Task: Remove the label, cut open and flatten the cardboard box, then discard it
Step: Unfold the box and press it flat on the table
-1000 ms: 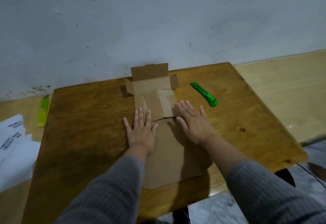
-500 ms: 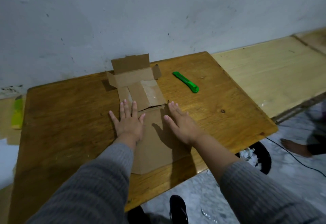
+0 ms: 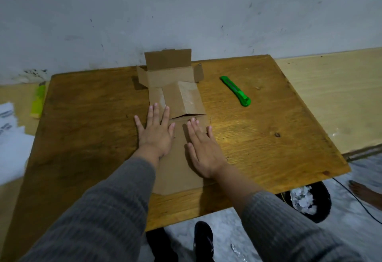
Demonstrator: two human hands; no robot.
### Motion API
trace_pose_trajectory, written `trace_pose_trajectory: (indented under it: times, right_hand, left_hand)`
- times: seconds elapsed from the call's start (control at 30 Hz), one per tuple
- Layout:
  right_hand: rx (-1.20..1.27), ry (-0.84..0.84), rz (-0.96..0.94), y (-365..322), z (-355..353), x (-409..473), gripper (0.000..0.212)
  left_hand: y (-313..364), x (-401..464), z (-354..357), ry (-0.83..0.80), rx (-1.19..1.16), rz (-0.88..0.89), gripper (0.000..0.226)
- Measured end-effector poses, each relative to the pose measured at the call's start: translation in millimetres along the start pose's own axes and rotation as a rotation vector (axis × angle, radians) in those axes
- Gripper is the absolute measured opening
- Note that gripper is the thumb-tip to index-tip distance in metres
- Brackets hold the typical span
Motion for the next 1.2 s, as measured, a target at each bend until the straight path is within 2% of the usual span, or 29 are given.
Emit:
trace_pose_trajectory:
  times: [0.13,0.3,0.37,0.53,0.7,0.83,0.93,1.03,1.13,1.2]
  right_hand:
    - [-0.122,0.008,-0.05,3,6,6,0.062]
    - [-0.032,-0.017,-0.084,7,5,7,0.067]
    - [-0.033,-0.034,-0.087,7,4,8,0.063]
    - [-0.101,-0.048,-0.066,6,2,7,0.059]
    - [-0.092,-0.08,-0.071,6,1,7,0.06]
    - [-0.105,-0.081,-0.072,6,2,6,0.062]
    - [-0.102,-0.077,-0.065,5,2,7,0.063]
    - [-0.096,-0.064,-0.076,6,2,7,0.062]
    - [-0.082,-0.045,-0.089,5,1,6,0.059]
    - [-0.042,-0.028,-0.096,6,0,6,0.057]
  left_hand:
    - [-3,0,7,0.015,-0.019,-0.051,0.058]
    - [-7,0,1,-0.058,-0.123,-0.052,0.057]
    - [-14,-3,-7,-0.07,-0.205,-0.02,0.057]
    - [-41,-44,-13,0.038,-0.366,-0.122,0.061]
    - [-56,-107,10,0.068,-0.495,-0.156,0.061]
    - [-43,-124,28,0.102,-0.452,-0.149,0.081]
    - [-33,-121,17,0.154,-0.516,-0.09,0.082]
    - [-17,-112,8,0.079,-0.469,-0.006,0.087]
    - [-3,-104,14,0.002,-0.374,0.046,0.081]
    - [-3,-102,20,0.019,-0.335,0.062,0.069]
Point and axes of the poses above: each hand's wrist, its own x-axis towards the middle knuckle, its own z-axis out of the palm, y = z × x, the point moved 3 cm from there along x, towards the middle knuckle, and after that the axes turned 3 degrees about z, right-handed, at the moved point
